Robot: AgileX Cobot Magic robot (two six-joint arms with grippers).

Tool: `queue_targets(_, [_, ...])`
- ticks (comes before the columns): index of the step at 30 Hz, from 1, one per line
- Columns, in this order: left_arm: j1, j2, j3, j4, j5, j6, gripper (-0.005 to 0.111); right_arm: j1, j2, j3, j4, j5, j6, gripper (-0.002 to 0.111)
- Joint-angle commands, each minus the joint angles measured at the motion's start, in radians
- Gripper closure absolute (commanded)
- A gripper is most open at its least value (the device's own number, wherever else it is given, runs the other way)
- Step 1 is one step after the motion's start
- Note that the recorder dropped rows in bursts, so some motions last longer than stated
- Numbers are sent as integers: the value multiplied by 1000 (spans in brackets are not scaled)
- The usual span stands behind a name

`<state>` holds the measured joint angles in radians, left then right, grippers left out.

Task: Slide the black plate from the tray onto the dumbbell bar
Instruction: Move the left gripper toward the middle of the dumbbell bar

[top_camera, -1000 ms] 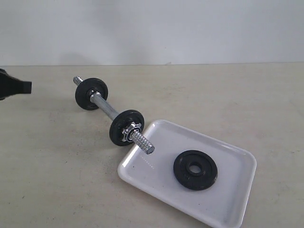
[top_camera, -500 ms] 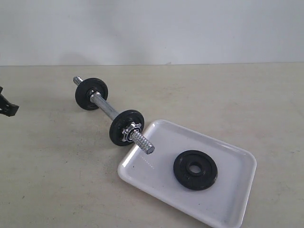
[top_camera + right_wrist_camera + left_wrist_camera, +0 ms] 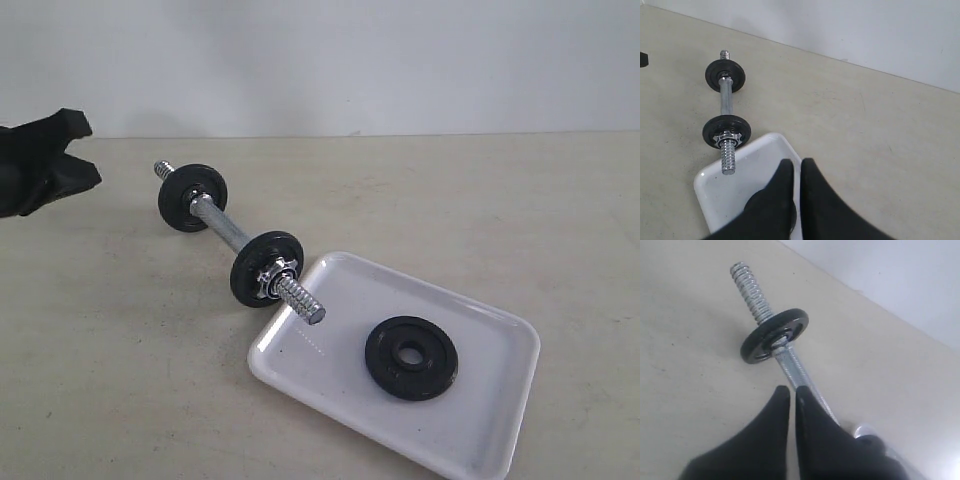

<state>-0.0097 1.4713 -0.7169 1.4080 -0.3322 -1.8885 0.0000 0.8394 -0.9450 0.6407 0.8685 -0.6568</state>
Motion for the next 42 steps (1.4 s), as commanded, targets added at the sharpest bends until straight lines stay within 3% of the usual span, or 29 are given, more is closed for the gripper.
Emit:
queue_targets(1, [-1, 3, -6, 195, 14, 414, 102, -1, 0, -5, 6, 6, 4, 106])
queue_targets(3, [-1, 3, -9, 334, 16, 623, 102, -1, 0, -5, 9, 6, 4, 106])
queue_targets(8, [-1, 3, -4, 336, 74, 1272, 102, -1, 0, -5, 36, 19, 4, 106])
queue_targets(10, [-1, 3, -4, 336, 116, 1402, 102, -1, 0, -5, 36, 26, 4, 106])
queue_targets(12, [-1, 3, -4, 290, 174, 1371, 102, -1, 0, -5, 39, 26, 4, 106])
queue_targets(16, [-1, 6, -48, -194, 363, 1198, 102, -1, 0, -5, 42, -4, 4, 106])
queue_targets(20, [-1, 57, -189, -665, 734, 939, 102, -1, 0, -5, 42, -6, 4, 106])
queue_targets(21, [-1, 77, -215, -734, 794, 945, 102, -1, 0, -5, 42, -3, 4, 106])
queue_targets(28, [-6, 207, -232, -1168, 818, 1603, 102, -1, 0, -5, 61, 16, 4, 106])
queue_targets(37, [-42, 261, -239, -1559, 736, 1824, 102, -1, 0, -5, 65, 16, 4, 106])
queue_targets(40, [-86, 263, -256, -1650, 725, 1953, 91, -1, 0, -5, 65, 12, 4, 106])
queue_targets(42, [-114, 263, -266, -1730, 711, 2005, 74, -1, 0, -5, 65, 9, 4, 106])
